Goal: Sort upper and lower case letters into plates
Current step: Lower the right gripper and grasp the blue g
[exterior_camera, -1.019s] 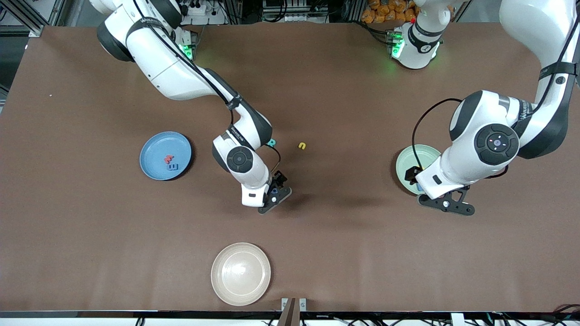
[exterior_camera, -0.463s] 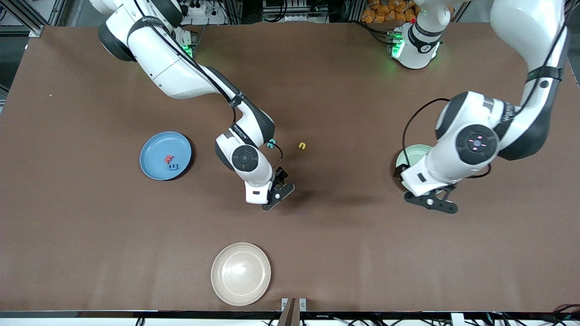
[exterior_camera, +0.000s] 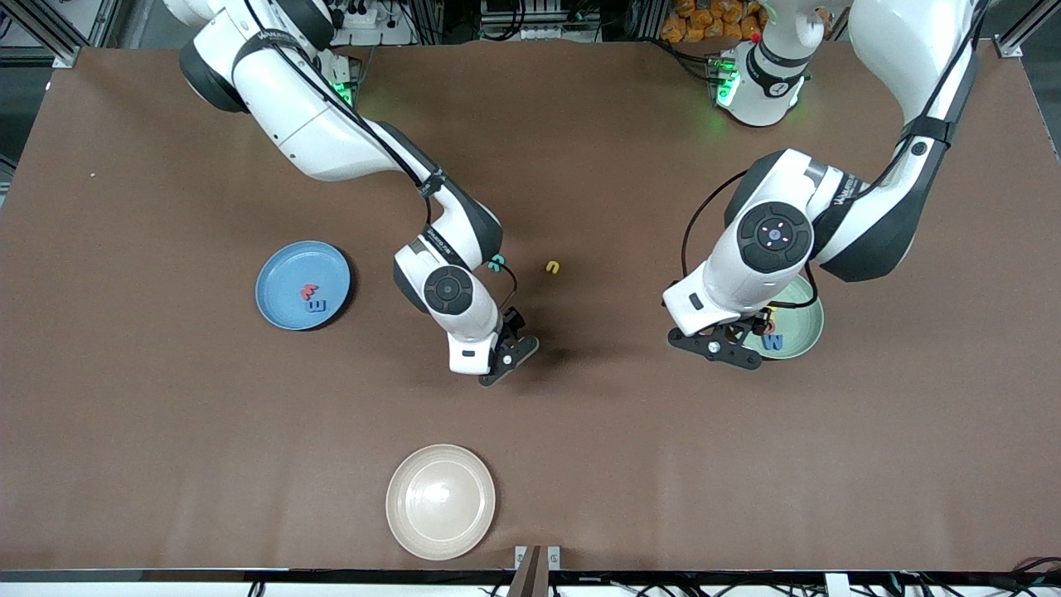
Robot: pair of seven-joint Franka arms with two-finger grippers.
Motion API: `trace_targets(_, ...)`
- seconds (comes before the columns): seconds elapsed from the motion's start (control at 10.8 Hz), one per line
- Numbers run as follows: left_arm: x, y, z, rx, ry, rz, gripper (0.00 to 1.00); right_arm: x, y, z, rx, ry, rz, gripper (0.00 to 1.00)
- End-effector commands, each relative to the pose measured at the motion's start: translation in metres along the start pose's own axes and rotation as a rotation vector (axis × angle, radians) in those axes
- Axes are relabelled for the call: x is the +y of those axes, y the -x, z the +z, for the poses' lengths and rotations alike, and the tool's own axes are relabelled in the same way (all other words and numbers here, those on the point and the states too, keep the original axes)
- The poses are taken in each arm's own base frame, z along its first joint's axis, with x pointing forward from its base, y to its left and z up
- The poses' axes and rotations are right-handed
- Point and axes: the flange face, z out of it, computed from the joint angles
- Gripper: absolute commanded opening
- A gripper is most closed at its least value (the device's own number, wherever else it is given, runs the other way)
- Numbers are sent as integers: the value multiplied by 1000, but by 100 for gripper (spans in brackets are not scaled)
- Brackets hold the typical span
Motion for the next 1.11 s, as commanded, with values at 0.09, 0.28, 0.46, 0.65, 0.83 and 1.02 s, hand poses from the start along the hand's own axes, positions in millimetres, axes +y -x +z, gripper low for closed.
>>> trace_targets(0.09,-6,-1,-3,2,-11,-18,100,-1,-1,5,-24,0,2,66)
trace_targets(0.28,-4,-1,-3,1,-9,-17,100,-1,0,6,-35,0,2,56)
trace_targets(0.46,2,-1,-4,4,-9,-27,100,0,0,6,-35,0,4,48)
trace_targets(0.65,16,0,-5,5,-10,-32,100,2,1,7,-38,1,9,39)
trace_targets(0.83,21,1,-6,7,-10,-46,100,3,2,3,-62,12,3,30)
trace_targets(1.02,22,1,-6,3,3,-53,100,4,0,-3,-80,15,7,22)
